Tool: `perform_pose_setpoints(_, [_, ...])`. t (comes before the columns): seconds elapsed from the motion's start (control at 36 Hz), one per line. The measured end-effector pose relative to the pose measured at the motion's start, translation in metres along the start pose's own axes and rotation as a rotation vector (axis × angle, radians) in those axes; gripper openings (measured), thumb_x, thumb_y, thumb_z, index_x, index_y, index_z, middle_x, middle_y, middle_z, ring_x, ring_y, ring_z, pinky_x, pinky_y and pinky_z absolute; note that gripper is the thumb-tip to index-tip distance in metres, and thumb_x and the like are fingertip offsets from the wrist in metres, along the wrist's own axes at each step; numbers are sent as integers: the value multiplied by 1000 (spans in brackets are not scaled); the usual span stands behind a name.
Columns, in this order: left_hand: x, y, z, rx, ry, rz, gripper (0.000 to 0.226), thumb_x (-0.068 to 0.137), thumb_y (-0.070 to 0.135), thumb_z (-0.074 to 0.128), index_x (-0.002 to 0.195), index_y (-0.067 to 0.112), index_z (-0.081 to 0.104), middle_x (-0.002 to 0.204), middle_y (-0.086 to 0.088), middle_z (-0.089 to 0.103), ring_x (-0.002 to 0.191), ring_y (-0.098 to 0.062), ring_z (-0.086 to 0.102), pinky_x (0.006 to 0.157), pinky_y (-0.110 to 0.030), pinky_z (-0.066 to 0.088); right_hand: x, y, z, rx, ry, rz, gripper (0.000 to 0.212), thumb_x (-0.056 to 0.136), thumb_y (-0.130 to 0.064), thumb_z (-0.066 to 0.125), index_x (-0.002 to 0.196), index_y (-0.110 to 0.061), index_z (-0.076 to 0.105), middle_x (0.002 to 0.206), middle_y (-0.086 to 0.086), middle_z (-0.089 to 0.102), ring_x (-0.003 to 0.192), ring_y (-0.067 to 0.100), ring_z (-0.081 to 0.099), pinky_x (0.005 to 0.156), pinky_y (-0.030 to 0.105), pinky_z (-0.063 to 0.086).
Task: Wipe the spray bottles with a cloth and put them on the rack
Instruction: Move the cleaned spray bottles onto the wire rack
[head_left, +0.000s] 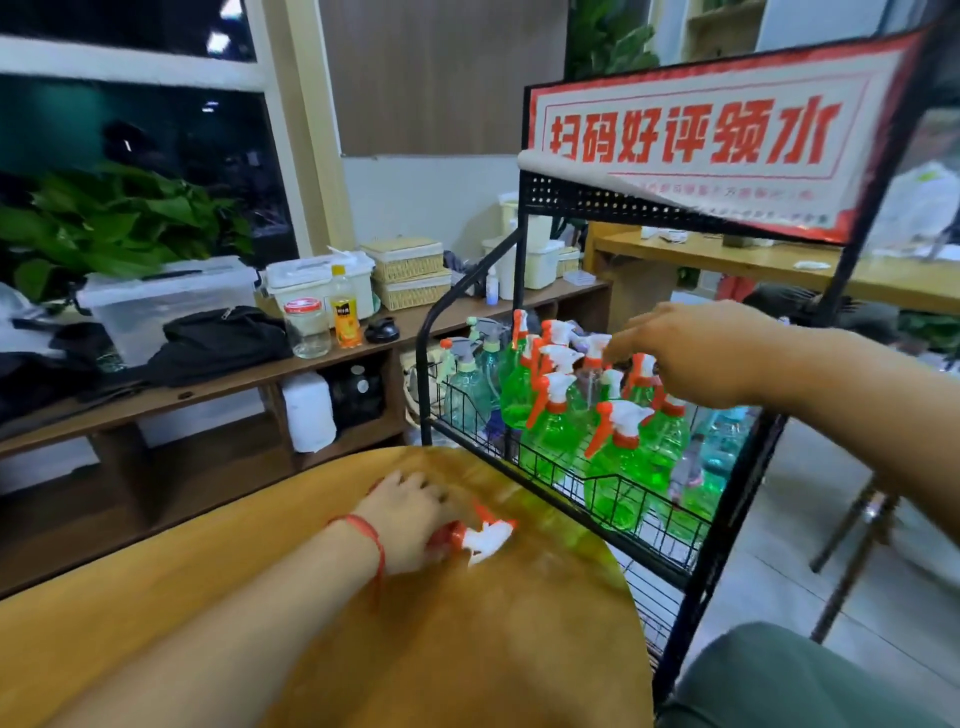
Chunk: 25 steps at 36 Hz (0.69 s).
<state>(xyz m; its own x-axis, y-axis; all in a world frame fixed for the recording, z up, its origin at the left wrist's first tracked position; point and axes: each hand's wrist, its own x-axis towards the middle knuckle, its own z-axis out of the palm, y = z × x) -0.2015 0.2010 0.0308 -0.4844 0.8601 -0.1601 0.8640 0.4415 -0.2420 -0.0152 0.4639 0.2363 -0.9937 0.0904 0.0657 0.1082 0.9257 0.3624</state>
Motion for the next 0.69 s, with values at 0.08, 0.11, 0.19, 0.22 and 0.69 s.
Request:
perform_pose_setpoints(0.08, [0,5,-20,-228,164,-97,49,97,55,63,143,42,54,137,6,56,131,-25,49,107,-42,43,-24,22,-3,78,14,73,64,93,-6,53,141,-48,57,143,-15,63,124,14,62,92,32,53])
perform_pose_setpoints(0.11, [2,4,-24,-331,216,-111,50,96,56,66,142,39,57,137,6,55,130,-24,49,108,-43,44,-30,27,-2,128,13,89,60,94,-6,54,139,-45,60,141,-15,65,121,12,62,93,28,50])
perform_pose_setpoints(0.19, [2,7,-45,-639,346,-104,51,95,52,74,142,36,63,131,2,53,124,-19,45,110,-36,40,-39,37,1,275,34,63,47,98,-14,60,132,-46,65,133,-16,70,114,5,64,105,32,50])
perform_pose_setpoints(0.22, [2,9,-52,-698,376,-86,49,95,50,76,141,37,64,126,2,54,122,-18,47,108,-35,39,-40,37,3,313,41,41,43,99,-19,63,130,-48,64,131,-17,70,111,3,65,106,34,51])
perform_pose_setpoints(0.69, [-21,12,-98,-1045,507,34,40,105,32,65,136,55,59,128,19,71,123,-9,64,113,-44,49,29,-56,-27,403,46,-244,26,103,-54,59,120,-37,70,87,-15,68,72,4,65,67,30,48])
